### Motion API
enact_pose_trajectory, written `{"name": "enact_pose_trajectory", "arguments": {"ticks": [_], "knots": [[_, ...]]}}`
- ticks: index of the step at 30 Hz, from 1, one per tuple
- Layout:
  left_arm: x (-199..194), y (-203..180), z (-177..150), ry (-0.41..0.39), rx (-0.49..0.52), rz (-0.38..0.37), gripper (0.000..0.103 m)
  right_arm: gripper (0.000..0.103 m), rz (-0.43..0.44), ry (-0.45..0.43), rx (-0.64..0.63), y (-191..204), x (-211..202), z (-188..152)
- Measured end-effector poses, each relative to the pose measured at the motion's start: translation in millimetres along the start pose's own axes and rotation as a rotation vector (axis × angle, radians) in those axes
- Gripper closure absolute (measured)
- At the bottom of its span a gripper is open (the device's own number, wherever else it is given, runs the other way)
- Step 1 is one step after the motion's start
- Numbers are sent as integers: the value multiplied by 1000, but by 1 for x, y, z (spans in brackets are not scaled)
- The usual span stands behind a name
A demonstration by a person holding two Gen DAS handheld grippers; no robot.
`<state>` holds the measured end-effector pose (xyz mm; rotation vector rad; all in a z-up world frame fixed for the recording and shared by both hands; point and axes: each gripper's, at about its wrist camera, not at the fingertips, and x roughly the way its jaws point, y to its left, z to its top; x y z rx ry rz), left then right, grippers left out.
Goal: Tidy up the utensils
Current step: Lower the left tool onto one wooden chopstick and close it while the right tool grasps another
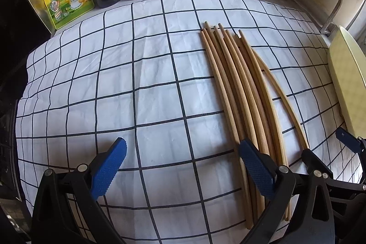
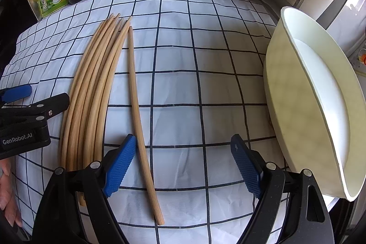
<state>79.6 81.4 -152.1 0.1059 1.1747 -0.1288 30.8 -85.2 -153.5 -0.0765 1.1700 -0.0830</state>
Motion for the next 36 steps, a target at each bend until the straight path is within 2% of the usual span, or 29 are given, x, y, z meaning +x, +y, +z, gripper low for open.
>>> {"name": "enact_pose_trajectory", "arguments": {"ticks": [4,13,17,24,29,36], "knots": [[0,0,-1,-5,-6,11,5,23,-5,-7,-6,1,-1,-1],[-2,5,-1,-26,-9,88,5,23,-10,-25,-16,3,0,1],[-1,4,0,-12,-27,77,5,23,-8,-26,-13,2,-1,0],[-4,-6,0,-11,-3,77,6,23,-9,-27,-15,2,-1,-1],[4,-9,-3,20,5,81,6,23,-8,-30,-14,2,-1,-1],[6,-3,-4,5,-12,53,6,24,-12,-63,-45,6,-3,-2]]}}
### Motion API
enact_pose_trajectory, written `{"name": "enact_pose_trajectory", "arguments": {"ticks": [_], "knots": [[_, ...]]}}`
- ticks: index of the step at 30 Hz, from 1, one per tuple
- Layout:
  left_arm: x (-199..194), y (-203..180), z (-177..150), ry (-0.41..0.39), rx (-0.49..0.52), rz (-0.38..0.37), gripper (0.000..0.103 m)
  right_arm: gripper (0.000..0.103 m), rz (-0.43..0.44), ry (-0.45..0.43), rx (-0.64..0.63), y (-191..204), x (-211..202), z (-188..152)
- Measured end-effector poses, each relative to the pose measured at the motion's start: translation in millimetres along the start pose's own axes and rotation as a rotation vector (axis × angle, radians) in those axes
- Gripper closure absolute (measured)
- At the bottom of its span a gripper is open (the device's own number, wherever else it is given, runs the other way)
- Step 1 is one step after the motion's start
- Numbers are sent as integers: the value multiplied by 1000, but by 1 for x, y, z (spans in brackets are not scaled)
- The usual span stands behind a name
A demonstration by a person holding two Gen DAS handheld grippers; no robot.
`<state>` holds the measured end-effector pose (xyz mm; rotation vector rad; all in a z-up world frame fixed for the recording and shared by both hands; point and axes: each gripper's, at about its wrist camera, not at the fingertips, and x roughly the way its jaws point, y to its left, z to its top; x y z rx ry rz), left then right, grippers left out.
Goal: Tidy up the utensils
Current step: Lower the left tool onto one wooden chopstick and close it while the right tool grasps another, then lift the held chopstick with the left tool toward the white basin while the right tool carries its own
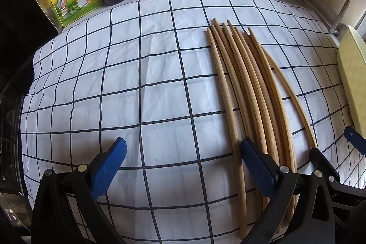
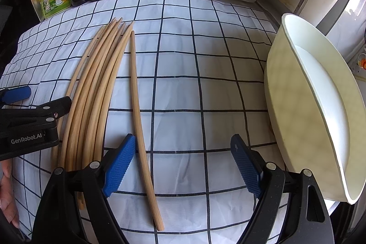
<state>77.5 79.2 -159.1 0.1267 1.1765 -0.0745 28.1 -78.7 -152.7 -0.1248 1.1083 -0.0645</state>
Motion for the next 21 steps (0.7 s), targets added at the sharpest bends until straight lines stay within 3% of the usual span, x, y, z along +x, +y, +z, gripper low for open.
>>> {"name": "enact_pose_trajectory", "arguments": {"ticks": [2,8,10,13,21], "knots": [[-1,-1,1,-7,19,-8,10,26,-5,-23,-38,4,-2,-1],[-9,-12,0,-12,56,-83,46,64,101,2,-60,10,-4,2],[-12,-18,0,-15,83,-94,68,82,128,7,-89,16,-5,3],[-13,-23,2,-8,103,-112,95,96,144,16,-121,23,-5,5],[-14,-8,7,57,53,-162,96,97,254,61,33,4,-7,5]]}}
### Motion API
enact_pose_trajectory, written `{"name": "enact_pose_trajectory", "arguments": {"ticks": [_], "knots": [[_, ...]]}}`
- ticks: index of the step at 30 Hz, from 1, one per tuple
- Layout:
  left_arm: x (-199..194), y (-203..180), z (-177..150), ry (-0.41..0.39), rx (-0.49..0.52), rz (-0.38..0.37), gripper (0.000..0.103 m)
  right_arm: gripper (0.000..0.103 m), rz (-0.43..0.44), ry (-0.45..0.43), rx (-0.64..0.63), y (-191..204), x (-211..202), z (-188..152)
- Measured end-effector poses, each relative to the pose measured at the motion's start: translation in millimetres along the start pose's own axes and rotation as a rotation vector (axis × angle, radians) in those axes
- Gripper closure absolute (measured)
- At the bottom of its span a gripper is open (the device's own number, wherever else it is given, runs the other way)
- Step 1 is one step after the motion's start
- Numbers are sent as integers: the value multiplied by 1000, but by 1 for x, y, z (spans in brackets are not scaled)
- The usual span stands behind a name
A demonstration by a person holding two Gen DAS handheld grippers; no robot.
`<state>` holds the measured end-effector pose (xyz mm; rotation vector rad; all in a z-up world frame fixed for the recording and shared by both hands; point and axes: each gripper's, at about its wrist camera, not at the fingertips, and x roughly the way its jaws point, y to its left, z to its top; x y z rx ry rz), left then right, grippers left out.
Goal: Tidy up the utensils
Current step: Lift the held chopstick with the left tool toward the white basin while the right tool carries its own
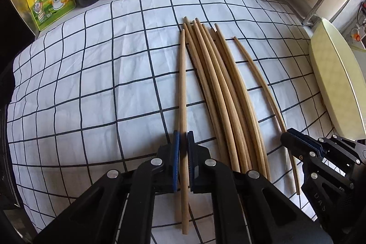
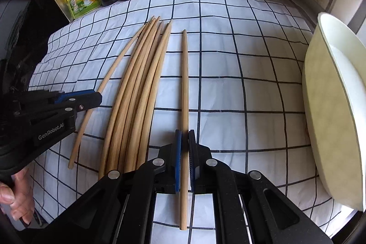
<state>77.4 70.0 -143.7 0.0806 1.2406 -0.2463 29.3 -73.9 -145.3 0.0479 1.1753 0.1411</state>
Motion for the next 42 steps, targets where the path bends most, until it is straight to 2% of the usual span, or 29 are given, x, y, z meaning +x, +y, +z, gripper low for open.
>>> {"name": "enact_pose_trajectory", "arguments": {"ticks": [9,17,25,29,34,38,42], "knots": [[-38,5,-4,-18,-22,-35,96,97,55,-35,33,-2,-36,-1],[-78,-24,11,-85,15,-86,96,97,61,-113,61,-19,-80,-1],[-101,-108,41,-138,187,-214,96,97,-38,-205,190,-88,-133,-15],[-104,-166,55,-141,303,-284,96,97,-88,-208,295,-134,-143,-30],[-105,-231,63,-137,431,-350,96,97,-108,-231,441,-189,-153,-46],[-89,-270,70,-105,511,-366,96,97,-123,-246,504,-219,-150,-45],[-63,-294,79,-50,565,-349,96,97,-123,-237,549,-242,-141,-44]]}}
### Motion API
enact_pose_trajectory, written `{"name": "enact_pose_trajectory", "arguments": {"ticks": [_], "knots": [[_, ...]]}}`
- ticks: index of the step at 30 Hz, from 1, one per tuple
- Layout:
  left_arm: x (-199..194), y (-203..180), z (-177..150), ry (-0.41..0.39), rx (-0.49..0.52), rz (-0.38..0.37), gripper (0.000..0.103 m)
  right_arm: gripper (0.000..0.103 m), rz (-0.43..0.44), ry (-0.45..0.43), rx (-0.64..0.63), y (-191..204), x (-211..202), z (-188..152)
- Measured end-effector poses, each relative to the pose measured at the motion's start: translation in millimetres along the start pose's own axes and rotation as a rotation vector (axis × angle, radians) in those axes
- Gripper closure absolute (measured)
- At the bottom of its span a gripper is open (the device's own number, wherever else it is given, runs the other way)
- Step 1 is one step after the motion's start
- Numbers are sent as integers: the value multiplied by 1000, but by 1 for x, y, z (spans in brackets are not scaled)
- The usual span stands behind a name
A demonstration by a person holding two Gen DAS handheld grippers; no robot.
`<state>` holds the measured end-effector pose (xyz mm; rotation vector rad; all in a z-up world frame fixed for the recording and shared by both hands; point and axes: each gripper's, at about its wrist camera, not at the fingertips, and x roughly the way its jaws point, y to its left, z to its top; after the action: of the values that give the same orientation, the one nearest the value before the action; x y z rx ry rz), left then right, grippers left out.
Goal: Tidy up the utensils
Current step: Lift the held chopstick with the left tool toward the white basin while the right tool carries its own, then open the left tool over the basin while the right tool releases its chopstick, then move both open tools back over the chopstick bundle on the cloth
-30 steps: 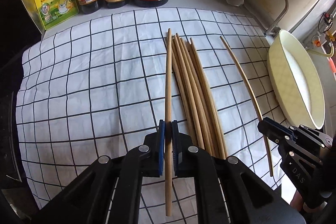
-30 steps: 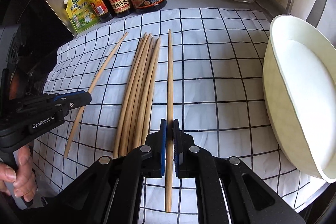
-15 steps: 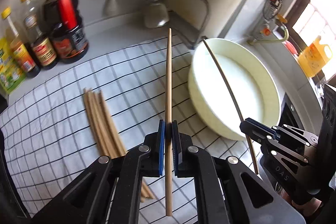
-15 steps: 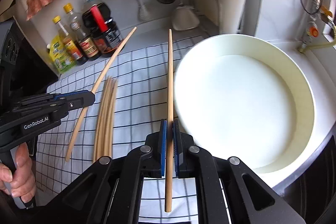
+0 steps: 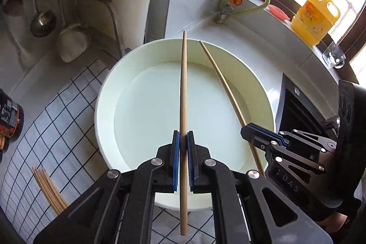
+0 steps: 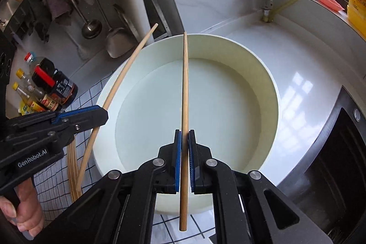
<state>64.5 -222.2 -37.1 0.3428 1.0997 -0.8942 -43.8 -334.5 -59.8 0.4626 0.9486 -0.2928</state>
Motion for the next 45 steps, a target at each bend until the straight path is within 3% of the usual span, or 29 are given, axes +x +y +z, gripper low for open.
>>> {"name": "enact_pose_trajectory", "arguments": {"ticks": [14,23,25,26,27,28,39,45], "knots": [[75,6,17,143,14,14,96,97,-34,101,24,-15,54,8],[88,13,16,182,6,41,94,97,-41,111,20,-18,59,11],[87,13,18,175,2,60,74,89,-46,99,25,-18,55,12],[84,15,18,165,-1,65,66,87,-48,91,24,-19,53,13],[81,15,20,154,-3,71,49,87,-53,85,18,-18,51,14],[77,16,21,140,-6,74,43,87,-57,81,10,-18,49,14],[40,30,6,81,-30,102,42,85,-42,83,5,-10,34,8],[17,38,-6,49,-52,112,42,78,-36,65,-11,0,18,4]]}}
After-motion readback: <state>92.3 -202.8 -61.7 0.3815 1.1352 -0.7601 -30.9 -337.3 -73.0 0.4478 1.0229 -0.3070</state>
